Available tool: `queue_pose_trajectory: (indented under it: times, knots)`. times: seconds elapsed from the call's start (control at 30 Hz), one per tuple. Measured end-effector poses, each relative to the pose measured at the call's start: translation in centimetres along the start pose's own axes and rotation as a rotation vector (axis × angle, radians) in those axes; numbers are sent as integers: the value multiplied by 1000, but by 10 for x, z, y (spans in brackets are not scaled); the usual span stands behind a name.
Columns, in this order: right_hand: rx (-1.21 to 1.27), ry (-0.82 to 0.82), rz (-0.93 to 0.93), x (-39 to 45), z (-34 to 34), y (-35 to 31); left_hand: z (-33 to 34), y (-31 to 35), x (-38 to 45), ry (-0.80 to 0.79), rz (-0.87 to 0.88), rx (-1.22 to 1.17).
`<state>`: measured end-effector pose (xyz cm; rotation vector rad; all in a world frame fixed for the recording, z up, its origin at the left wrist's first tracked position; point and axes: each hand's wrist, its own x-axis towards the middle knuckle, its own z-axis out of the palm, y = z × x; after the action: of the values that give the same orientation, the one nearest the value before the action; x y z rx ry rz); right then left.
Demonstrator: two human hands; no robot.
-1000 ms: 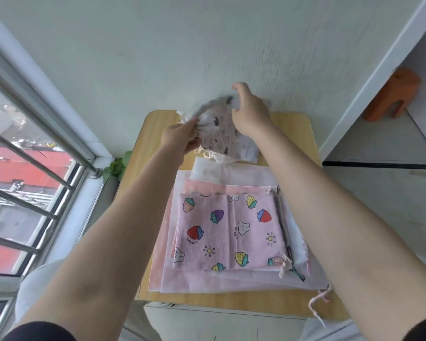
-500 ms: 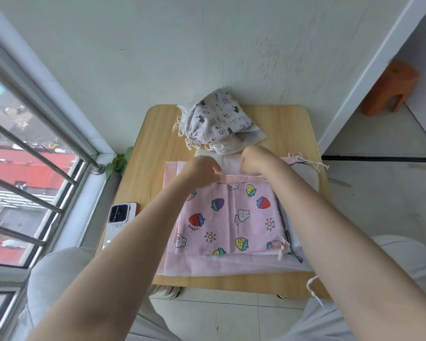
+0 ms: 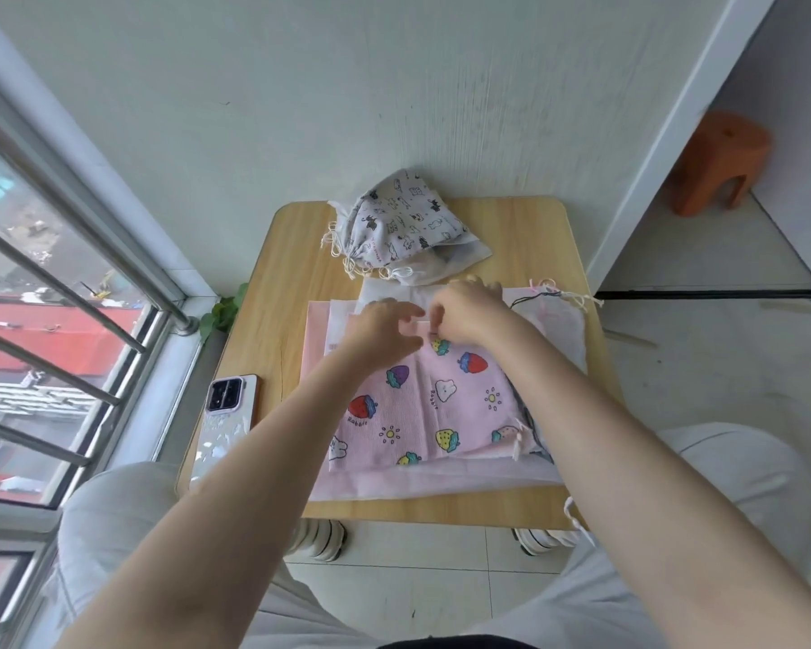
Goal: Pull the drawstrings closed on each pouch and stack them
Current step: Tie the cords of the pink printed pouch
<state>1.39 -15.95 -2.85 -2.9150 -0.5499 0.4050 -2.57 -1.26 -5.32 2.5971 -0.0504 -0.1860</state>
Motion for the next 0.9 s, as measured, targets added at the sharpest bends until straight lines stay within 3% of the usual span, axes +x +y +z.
queue_pose_trajectory:
  times: [0.2,0.33,0.4,0.5,0.63,0.9]
  knots:
    - [425,154,-21,-10,-9,-12,-17,-5,-19,181,-189,-396]
    - [478,-94,89,-17,-5,-14,-25,-30,-44,291,-359,-625]
    - [477,-86,51,-20,1,-22,-27,-40,-58,286,-418,-687]
    - [434,-18,-31,-21,6,-38,-32,-46,-73,214,-400,-732]
    - [344,-12,-117,-24,6,-64,-38,-52,-85,285,-352,-824]
    - [349,47,-90,-27,9,-66,-26,-61,-95,353,-314,-879]
